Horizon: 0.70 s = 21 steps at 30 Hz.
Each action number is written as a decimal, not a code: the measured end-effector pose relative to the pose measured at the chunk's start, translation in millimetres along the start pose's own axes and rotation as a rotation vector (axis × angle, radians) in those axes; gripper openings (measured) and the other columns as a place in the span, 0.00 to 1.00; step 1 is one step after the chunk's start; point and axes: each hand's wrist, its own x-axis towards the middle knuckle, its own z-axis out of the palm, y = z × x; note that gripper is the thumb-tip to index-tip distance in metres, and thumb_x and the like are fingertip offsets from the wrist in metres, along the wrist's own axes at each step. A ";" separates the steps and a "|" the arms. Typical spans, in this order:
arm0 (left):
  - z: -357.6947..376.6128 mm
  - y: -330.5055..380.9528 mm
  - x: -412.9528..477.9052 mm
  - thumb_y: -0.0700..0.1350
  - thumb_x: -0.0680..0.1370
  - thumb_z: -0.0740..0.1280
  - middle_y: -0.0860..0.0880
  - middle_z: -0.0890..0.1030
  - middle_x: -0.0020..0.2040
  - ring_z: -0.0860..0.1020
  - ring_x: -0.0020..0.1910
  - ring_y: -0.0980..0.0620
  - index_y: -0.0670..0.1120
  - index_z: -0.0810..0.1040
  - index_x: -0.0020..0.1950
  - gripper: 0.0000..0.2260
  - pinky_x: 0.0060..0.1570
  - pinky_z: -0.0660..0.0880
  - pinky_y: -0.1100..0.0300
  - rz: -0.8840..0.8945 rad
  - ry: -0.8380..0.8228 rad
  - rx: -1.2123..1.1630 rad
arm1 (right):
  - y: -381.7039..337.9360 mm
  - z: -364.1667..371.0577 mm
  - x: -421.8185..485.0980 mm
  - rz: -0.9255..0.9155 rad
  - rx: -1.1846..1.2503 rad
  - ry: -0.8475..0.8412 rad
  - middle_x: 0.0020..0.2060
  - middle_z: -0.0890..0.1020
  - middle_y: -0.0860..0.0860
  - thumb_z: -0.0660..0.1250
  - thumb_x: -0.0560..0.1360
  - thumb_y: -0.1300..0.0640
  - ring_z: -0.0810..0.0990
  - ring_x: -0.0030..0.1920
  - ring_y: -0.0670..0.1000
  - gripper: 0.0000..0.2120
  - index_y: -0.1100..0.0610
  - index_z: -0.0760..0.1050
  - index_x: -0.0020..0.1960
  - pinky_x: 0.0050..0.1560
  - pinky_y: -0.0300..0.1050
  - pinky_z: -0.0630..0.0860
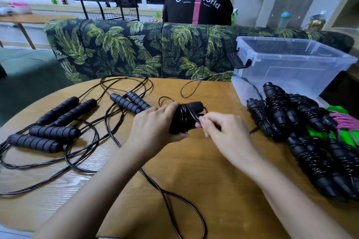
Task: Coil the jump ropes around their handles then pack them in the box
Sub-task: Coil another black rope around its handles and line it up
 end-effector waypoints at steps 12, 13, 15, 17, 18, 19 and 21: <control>-9.6 -1.6 4.6 0.77 0.58 0.69 0.56 0.85 0.47 0.82 0.50 0.58 0.61 0.80 0.54 0.31 0.54 0.79 0.48 -0.326 -0.138 -0.799 | 2.4 13.2 -3.5 0.302 0.452 -0.156 0.30 0.84 0.48 0.76 0.71 0.60 0.81 0.30 0.42 0.05 0.54 0.83 0.37 0.36 0.34 0.74; -11.6 0.6 4.4 0.73 0.60 0.71 0.56 0.86 0.47 0.83 0.49 0.58 0.63 0.79 0.51 0.25 0.54 0.79 0.50 -0.341 -0.145 -0.837 | 3.5 13.8 -0.1 0.314 0.442 -0.134 0.30 0.84 0.47 0.77 0.70 0.59 0.82 0.31 0.42 0.05 0.54 0.83 0.36 0.37 0.36 0.76; -15.1 3.1 4.4 0.66 0.63 0.76 0.53 0.86 0.46 0.83 0.47 0.58 0.63 0.78 0.48 0.18 0.50 0.80 0.57 -0.352 -0.166 -0.909 | 6.8 14.6 6.2 0.332 0.396 -0.071 0.30 0.84 0.47 0.80 0.66 0.57 0.83 0.34 0.43 0.06 0.51 0.83 0.34 0.41 0.40 0.78; -19.6 6.2 4.3 0.58 0.66 0.78 0.51 0.85 0.43 0.83 0.41 0.58 0.60 0.78 0.48 0.15 0.43 0.80 0.61 -0.363 -0.214 -1.029 | 10.8 15.4 9.0 0.338 0.260 0.036 0.30 0.83 0.45 0.82 0.60 0.51 0.80 0.34 0.40 0.11 0.51 0.81 0.33 0.39 0.35 0.74; -21.9 7.2 4.0 0.56 0.66 0.76 0.51 0.85 0.42 0.83 0.38 0.58 0.57 0.79 0.48 0.14 0.40 0.80 0.61 -0.363 -0.231 -1.077 | 13.2 15.9 10.1 0.320 0.163 0.095 0.31 0.81 0.45 0.83 0.57 0.47 0.78 0.35 0.41 0.16 0.52 0.79 0.35 0.36 0.33 0.70; -24.0 7.9 4.6 0.55 0.65 0.74 0.52 0.85 0.41 0.82 0.37 0.59 0.56 0.79 0.49 0.14 0.39 0.79 0.61 -0.357 -0.237 -1.099 | 15.2 16.1 11.3 0.279 0.075 0.150 0.36 0.79 0.44 0.83 0.55 0.44 0.76 0.37 0.42 0.23 0.54 0.76 0.40 0.36 0.34 0.68; -24.0 6.0 6.0 0.56 0.66 0.74 0.53 0.85 0.39 0.81 0.37 0.61 0.54 0.80 0.49 0.15 0.38 0.77 0.64 -0.332 -0.263 -1.081 | 18.0 12.6 14.4 0.083 -0.043 0.209 0.48 0.74 0.46 0.81 0.53 0.40 0.72 0.48 0.48 0.36 0.54 0.69 0.51 0.47 0.37 0.70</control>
